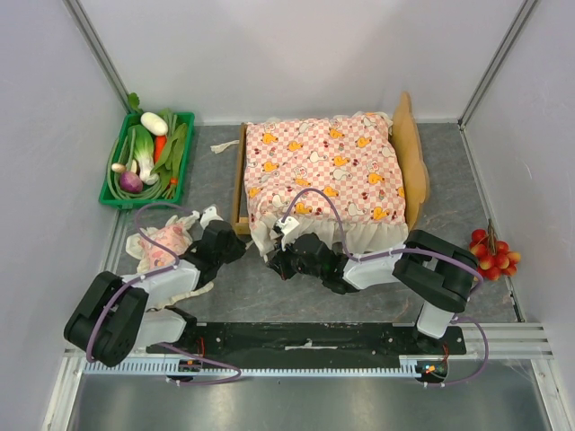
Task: Set up the pet bed
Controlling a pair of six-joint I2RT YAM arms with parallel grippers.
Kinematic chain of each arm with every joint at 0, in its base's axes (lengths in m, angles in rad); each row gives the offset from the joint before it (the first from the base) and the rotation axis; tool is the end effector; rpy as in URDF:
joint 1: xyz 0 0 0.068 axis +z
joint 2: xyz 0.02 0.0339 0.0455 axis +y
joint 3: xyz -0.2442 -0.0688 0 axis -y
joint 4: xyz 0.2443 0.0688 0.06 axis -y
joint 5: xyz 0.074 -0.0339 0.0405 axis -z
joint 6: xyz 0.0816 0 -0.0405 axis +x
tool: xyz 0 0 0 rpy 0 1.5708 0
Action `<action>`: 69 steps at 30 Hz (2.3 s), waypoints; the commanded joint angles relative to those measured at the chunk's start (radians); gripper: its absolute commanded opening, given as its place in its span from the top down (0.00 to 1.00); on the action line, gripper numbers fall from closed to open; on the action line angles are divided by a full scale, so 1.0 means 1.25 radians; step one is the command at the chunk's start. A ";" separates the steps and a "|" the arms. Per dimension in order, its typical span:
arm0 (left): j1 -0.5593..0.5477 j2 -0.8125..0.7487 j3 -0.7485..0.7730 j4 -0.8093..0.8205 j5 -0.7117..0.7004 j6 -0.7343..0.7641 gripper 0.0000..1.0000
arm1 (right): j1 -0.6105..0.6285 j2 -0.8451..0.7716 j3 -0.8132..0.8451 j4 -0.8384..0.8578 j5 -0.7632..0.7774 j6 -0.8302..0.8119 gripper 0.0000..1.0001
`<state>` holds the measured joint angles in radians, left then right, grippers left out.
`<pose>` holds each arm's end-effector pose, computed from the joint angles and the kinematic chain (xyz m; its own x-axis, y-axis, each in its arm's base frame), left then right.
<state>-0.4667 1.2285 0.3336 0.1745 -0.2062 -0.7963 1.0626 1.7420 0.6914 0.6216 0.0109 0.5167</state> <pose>0.2337 -0.0991 0.0890 -0.6286 -0.4667 -0.6221 -0.2092 0.8719 -0.4427 0.1840 0.3286 0.1072 -0.6052 -0.0713 -0.7929 -0.6553 0.6101 0.4453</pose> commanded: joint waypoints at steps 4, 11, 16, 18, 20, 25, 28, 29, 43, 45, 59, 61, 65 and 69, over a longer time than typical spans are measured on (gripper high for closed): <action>-0.001 0.001 -0.020 0.043 -0.007 -0.015 0.98 | -0.002 -0.022 0.019 0.033 -0.007 0.005 1.00; 0.000 -0.090 -0.029 -0.009 -0.018 -0.008 0.98 | -0.018 -0.041 0.013 0.003 0.002 0.005 1.00; 0.026 -0.268 0.020 -0.163 -0.089 0.080 0.98 | -0.046 -0.084 0.000 -0.035 0.023 -0.011 1.00; 0.075 -0.332 0.047 -0.212 -0.087 0.124 0.98 | -0.050 -0.090 0.006 -0.055 0.027 -0.023 1.00; 0.145 -0.362 0.069 -0.240 -0.062 0.152 0.98 | -0.051 -0.087 0.019 -0.062 0.023 -0.026 1.00; 0.273 -0.401 0.104 -0.260 -0.006 0.203 0.98 | -0.050 -0.057 0.042 -0.053 -0.007 -0.001 1.00; 0.314 -0.400 0.128 -0.224 0.025 0.184 0.98 | -0.048 -0.039 0.055 -0.054 -0.007 0.012 1.00; 0.323 -0.382 0.154 -0.218 0.026 0.190 0.98 | -0.046 -0.035 0.060 -0.060 -0.007 0.011 1.00; 0.448 -0.293 0.192 -0.164 0.128 0.205 0.98 | -0.040 -0.089 -0.015 -0.074 0.076 0.042 1.00; 0.454 -0.296 0.199 -0.178 0.138 0.206 0.98 | -0.040 -0.096 -0.022 -0.065 0.076 0.041 1.00; 0.549 -0.339 0.219 -0.230 0.143 0.222 0.98 | -0.046 -0.158 -0.044 -0.132 0.177 0.053 1.00; 0.564 -0.330 0.228 -0.228 0.148 0.221 0.98 | -0.046 -0.165 -0.054 -0.139 0.216 0.066 1.00; 0.588 -0.324 0.242 -0.228 0.149 0.233 0.98 | -0.046 -0.190 -0.063 -0.176 0.300 0.109 1.00; 0.595 -0.312 0.250 -0.227 0.161 0.233 0.98 | -0.046 -0.220 -0.078 -0.176 0.346 0.124 1.00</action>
<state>0.2588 0.8314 0.5938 -0.1349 0.0010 -0.5507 1.0058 1.5230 0.6170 0.4362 0.3267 0.6365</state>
